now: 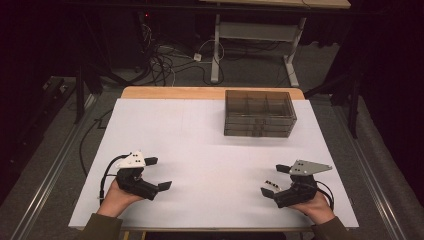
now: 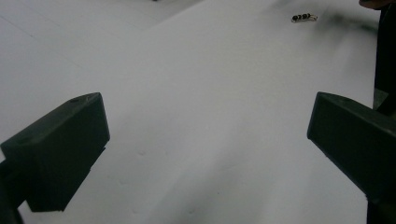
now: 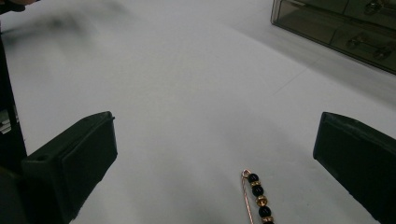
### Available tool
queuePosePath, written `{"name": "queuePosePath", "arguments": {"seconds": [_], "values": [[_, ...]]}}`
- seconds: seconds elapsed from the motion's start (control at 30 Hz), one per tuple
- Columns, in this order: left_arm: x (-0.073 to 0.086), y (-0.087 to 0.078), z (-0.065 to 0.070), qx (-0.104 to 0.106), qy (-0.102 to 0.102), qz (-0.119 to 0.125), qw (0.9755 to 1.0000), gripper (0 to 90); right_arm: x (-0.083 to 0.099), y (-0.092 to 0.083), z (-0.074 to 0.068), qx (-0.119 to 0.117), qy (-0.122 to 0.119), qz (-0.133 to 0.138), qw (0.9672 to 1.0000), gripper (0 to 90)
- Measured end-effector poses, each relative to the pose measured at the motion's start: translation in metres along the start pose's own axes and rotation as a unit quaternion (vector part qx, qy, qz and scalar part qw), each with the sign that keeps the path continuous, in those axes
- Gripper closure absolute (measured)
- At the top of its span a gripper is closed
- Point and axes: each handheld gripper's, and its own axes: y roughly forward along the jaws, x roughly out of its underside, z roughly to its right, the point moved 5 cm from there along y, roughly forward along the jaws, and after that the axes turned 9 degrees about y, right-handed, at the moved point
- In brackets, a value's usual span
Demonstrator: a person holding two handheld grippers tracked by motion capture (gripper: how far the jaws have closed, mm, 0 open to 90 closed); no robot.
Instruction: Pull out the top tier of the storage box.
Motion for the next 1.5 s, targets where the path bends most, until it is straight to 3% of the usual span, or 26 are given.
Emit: {"name": "queuePosePath", "arguments": {"seconds": [1.5], "values": [[0.0,0.003,0.0,0.01,-0.008,0.0,0.9999,0.0,-0.009,-0.003,0.011,0.011,0.01,-0.001,0.9999,0.5]]}}
